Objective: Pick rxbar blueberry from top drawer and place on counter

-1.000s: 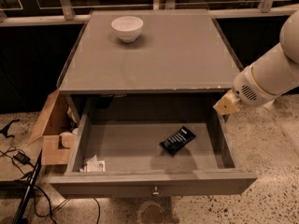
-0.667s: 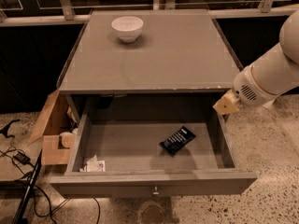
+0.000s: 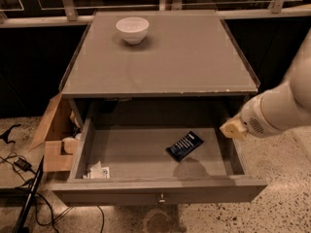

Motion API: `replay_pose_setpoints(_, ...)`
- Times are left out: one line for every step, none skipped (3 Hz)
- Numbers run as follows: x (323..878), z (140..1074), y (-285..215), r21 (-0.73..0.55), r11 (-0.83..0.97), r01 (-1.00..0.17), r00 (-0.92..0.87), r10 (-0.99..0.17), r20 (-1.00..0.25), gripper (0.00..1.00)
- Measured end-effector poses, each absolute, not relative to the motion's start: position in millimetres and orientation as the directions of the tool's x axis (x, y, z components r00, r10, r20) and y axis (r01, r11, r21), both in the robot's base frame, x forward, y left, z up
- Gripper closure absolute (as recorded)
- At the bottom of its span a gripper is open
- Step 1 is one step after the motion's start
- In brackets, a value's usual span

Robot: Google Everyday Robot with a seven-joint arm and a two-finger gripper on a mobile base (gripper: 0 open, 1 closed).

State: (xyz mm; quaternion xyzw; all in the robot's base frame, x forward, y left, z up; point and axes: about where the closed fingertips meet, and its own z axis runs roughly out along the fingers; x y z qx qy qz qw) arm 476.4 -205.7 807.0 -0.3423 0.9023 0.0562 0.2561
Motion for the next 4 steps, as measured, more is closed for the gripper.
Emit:
replay_pose_setpoints(470, 781, -205, -0.061, 0.789, -0.611, -0.638, -0.538, -0.551, 1.0)
replay_pose_setpoints(470, 757, -203, -0.029, 0.811, -0.584, -0.623, -0.47, -0.625, 1.0)
replay_pose_setpoints(475, 760, -204, -0.034, 0.821, -0.57, -0.605, -0.447, -0.66, 1.0)
replay_pose_setpoints(470, 748, -202, -0.035, 0.82, -0.572, -0.604, -0.449, -0.658, 1.0)
